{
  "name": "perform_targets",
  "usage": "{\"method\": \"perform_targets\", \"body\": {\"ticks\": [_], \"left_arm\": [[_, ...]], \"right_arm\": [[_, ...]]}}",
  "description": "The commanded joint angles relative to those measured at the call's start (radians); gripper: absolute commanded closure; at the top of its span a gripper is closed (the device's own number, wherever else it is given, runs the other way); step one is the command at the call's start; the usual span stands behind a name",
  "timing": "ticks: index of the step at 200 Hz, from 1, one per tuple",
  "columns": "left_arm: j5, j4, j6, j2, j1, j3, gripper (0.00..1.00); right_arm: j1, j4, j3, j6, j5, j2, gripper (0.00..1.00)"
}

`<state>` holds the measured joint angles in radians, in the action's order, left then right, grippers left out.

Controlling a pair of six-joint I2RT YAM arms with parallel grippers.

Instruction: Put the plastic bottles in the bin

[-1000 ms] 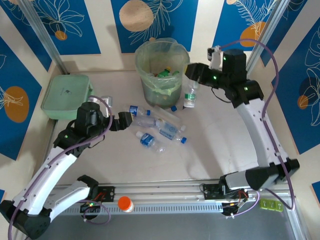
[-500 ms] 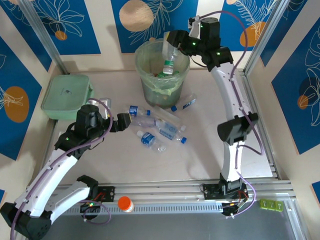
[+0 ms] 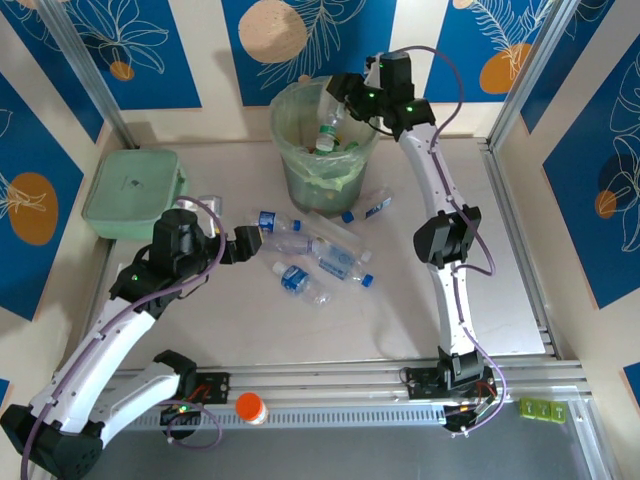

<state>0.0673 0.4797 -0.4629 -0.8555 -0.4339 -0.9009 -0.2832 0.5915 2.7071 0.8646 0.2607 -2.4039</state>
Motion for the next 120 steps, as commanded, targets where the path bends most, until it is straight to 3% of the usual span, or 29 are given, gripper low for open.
{"method": "perform_targets", "body": {"ticks": [1,51,101,120], "left_arm": [[0.012,-0.025,0.007,0.011,0.011,0.01,0.01],[0.019,-0.028,0.004,0.01,0.011,0.014,0.01],[0.019,-0.031,0.006,0.007,0.011,0.014,0.01],[0.02,-0.032,0.006,0.004,0.012,0.013,0.0]], "right_arm": [[-0.034,0.014,0.016,-0.049,0.026,-0.017,0.52],[-0.068,0.088,0.016,-0.117,0.049,-0.063,0.46],[-0.059,0.121,0.017,-0.139,0.078,-0.044,0.2],[-0.054,0.121,0.021,-0.151,0.077,-0.015,0.15]]}}
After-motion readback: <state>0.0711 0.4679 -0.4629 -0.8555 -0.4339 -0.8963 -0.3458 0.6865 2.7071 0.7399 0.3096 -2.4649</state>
